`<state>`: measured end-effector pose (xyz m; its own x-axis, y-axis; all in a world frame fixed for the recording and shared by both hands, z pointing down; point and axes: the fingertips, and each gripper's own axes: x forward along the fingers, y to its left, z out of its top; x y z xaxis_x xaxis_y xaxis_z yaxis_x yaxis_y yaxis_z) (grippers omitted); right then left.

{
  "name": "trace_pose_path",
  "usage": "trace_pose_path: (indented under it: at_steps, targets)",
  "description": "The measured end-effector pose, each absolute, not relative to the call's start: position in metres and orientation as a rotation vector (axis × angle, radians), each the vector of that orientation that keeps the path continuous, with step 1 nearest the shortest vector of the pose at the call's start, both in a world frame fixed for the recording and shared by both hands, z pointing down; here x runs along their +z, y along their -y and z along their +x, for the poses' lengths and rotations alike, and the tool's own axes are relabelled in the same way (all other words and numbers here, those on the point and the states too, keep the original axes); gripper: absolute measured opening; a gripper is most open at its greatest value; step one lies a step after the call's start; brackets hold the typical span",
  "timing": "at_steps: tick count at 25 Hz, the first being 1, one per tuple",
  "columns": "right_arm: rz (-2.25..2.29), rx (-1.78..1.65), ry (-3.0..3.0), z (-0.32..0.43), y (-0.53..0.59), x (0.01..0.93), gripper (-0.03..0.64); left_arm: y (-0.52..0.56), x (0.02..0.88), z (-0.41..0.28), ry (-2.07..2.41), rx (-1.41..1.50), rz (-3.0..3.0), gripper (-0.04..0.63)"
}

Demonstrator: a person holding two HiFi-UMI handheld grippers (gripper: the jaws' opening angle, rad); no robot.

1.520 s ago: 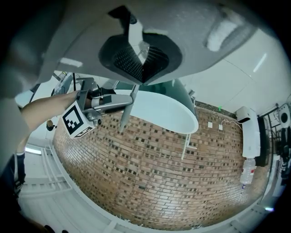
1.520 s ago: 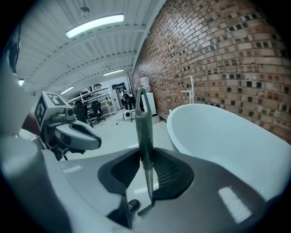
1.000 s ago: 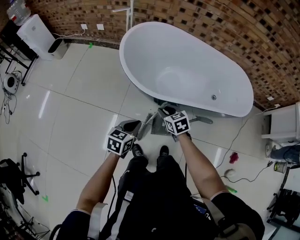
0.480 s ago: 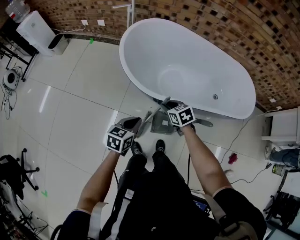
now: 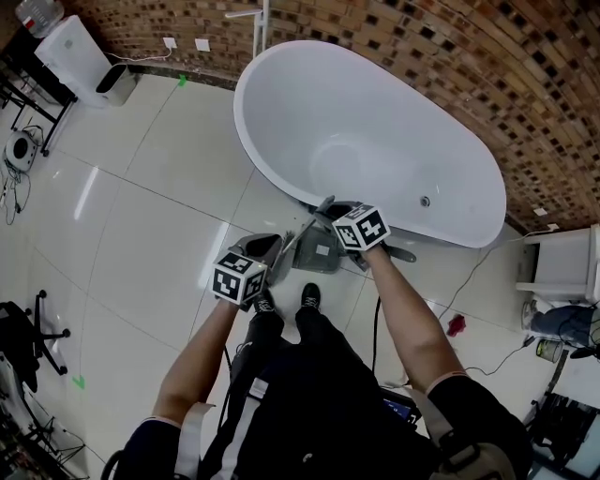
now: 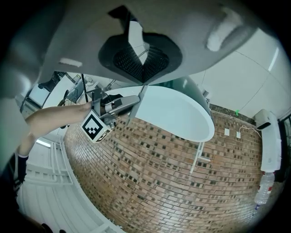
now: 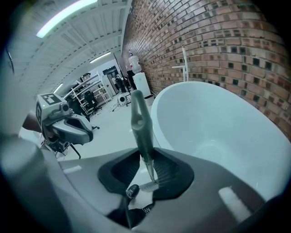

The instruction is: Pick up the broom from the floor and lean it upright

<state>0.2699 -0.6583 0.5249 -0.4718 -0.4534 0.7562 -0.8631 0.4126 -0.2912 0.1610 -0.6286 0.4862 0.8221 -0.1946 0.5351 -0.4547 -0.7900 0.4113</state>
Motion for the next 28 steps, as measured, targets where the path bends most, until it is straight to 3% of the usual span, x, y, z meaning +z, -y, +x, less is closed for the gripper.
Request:
trace_pose_path:
  at_steps: [28]
  targets:
    - [1.069, 0.788, 2.114, 0.271, 0.707, 0.556, 0.095, 0.646, 0.509, 0.176, 0.548, 0.668, 2.396, 0.000]
